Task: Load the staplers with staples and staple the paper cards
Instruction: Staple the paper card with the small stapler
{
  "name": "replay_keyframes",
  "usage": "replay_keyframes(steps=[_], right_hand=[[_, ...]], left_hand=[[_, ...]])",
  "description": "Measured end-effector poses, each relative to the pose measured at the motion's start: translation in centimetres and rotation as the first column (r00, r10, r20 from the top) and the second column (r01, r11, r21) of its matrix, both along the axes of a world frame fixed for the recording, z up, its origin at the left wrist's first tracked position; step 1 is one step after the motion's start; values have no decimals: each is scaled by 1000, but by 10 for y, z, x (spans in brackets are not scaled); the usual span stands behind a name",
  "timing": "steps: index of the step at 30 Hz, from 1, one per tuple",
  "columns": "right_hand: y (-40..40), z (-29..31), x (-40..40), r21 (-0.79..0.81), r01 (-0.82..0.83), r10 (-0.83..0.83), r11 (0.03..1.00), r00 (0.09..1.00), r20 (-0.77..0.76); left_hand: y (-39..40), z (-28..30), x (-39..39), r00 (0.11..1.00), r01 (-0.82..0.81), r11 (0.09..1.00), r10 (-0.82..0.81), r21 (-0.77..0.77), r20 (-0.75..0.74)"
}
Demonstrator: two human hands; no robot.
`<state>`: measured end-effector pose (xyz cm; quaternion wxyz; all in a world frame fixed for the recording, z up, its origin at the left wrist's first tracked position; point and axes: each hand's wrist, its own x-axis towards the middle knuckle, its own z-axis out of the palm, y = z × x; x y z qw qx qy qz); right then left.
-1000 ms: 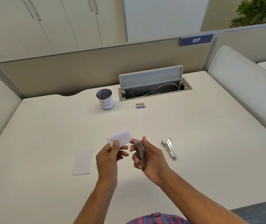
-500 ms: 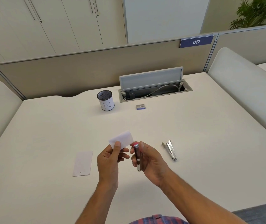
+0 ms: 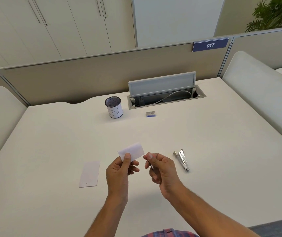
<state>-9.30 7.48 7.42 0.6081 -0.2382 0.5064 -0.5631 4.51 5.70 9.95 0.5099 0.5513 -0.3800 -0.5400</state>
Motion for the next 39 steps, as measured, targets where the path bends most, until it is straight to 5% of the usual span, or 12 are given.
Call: replay_keyframes(steps=[7,28,39], right_hand=[[0,-17,-6,205,26,-25,978,1000,-10],[-2,-1,2,-88,-9,-15,996,964,-267],[-2,-3,-2,28,-42,45,999,990,-135]], left_hand=[[0,-4,6,1000,-27,1000,26,17,16],[-5,-7,9,999,-46,999,47,18,-11],[-4,-9,6,999,-44,999,44,24,10]])
